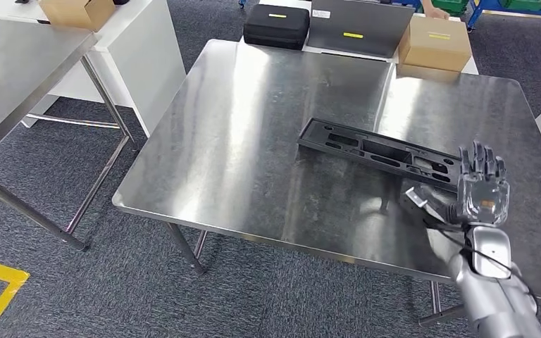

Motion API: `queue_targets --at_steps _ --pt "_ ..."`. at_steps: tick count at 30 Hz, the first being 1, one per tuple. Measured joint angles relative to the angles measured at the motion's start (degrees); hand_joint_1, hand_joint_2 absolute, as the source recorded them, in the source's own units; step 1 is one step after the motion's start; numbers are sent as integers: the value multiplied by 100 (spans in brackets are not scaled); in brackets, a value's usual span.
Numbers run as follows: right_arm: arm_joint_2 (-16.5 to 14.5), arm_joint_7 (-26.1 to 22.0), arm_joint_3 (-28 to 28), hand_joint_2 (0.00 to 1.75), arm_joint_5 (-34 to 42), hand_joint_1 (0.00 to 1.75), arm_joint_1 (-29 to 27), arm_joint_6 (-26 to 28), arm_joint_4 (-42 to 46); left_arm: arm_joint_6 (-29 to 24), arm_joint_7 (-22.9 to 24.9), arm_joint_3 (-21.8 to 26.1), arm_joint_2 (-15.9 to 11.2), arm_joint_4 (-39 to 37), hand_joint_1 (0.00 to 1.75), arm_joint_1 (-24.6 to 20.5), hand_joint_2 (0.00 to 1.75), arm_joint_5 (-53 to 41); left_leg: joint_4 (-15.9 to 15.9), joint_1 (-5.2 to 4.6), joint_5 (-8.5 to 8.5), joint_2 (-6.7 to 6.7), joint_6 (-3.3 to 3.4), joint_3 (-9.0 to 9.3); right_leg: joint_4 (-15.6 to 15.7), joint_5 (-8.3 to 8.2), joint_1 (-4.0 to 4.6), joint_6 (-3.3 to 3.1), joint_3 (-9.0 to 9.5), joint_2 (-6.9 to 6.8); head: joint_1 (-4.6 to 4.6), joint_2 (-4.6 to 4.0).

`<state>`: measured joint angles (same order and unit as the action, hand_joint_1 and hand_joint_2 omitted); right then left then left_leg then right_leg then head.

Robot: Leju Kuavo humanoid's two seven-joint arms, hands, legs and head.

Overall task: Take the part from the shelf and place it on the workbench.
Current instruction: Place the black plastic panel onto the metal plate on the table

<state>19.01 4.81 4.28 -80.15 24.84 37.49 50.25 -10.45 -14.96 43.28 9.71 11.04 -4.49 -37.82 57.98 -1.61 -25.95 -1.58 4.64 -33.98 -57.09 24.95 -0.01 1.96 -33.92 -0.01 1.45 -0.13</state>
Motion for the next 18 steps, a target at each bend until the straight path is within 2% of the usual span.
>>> queue_targets --at_steps 3,9,12,16,18 --pt "-114 122 -328 0 -301 0 -725 -14 694 -14 44 62 33 0 0 2 175 1 -1 -6 -4 -10 -5 -3 -1 7 0 -9 7 -9 2 0" --pt "-211 285 -830 0 -683 0 -1334 -5 1447 -27 135 143 57 0 0 -8 175 -1 0 -24 -13 8 -5 27 6 11 0 -9 4 7 1 0" --pt "-215 512 -1235 0 -918 0 -2015 61 2088 -62 210 201 92 0 0 2 175 3 0 -32 -16 -35 -1 27 7 23 -1 -3 15 -23 -1 0" --pt "-409 321 -1981 0 -937 0 -3104 73 3130 -119 245 298 138 0 0 21 175 19 -1 -36 -32 -40 -4 19 7 27 -2 2 18 -23 -1 0" --pt "-543 245 -2264 0 -938 0 -3413 74 3473 -125 249 332 152 0 0 20 175 21 -2 -40 -41 -19 -6 21 7 28 -2 2 17 -3 2 0"
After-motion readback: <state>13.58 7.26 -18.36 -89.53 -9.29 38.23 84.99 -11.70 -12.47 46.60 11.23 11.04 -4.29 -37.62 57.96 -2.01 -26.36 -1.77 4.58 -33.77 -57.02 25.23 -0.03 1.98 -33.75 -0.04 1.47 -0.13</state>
